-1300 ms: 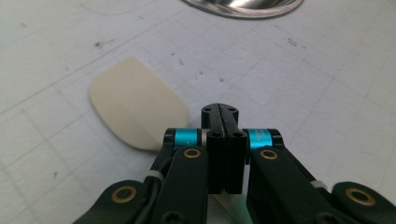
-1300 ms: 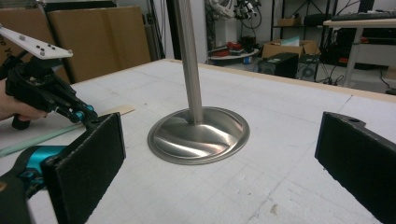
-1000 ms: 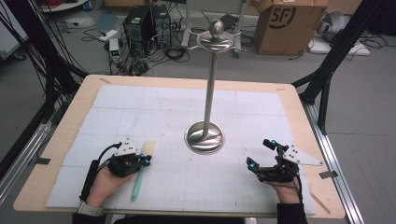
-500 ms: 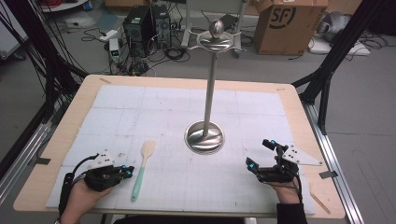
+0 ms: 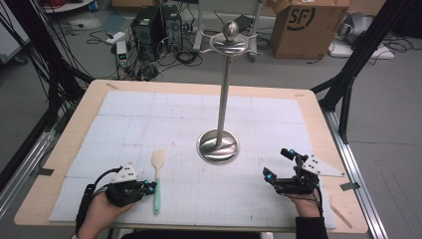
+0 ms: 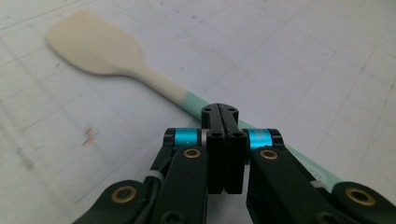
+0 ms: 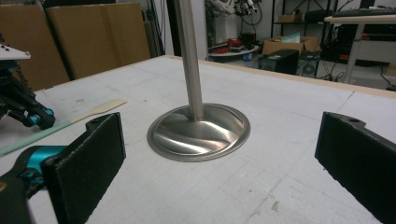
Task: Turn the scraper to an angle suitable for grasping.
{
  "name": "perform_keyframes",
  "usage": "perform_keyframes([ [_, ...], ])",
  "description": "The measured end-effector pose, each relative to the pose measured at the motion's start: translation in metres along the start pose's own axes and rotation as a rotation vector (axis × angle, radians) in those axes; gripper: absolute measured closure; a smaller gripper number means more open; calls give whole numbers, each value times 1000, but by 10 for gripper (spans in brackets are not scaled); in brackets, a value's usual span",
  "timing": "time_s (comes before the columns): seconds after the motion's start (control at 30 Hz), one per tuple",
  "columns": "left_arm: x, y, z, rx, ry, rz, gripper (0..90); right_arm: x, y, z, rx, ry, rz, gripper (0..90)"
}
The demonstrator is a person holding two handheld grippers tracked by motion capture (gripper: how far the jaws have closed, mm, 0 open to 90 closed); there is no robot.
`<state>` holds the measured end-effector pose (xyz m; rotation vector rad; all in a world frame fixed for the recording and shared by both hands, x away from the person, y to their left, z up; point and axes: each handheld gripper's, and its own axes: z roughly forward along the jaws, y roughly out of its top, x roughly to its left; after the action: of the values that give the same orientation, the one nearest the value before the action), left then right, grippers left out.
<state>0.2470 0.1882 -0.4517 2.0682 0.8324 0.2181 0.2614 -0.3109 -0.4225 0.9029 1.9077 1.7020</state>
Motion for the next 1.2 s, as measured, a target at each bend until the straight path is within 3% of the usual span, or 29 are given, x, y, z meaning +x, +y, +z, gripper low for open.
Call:
perform_keyframes([
  [0.17,-9,14,20,1,-17,16,896,0,0,0,1,-1,-8,6],
  [0.27,-8,15,20,-10,-18,20,896,0,0,0,-1,-2,-1,6],
  [0.5,5,25,12,-65,5,24,896,0,0,0,2,1,-8,6],
  [0.63,16,34,16,-88,37,13,896,0,1,0,-3,-3,-5,6],
  [0.77,20,42,26,-51,33,39,896,0,1,0,0,0,-6,6],
  [1.2,38,54,54,16,68,46,895,1,1,1,1,7,-7,6],
])
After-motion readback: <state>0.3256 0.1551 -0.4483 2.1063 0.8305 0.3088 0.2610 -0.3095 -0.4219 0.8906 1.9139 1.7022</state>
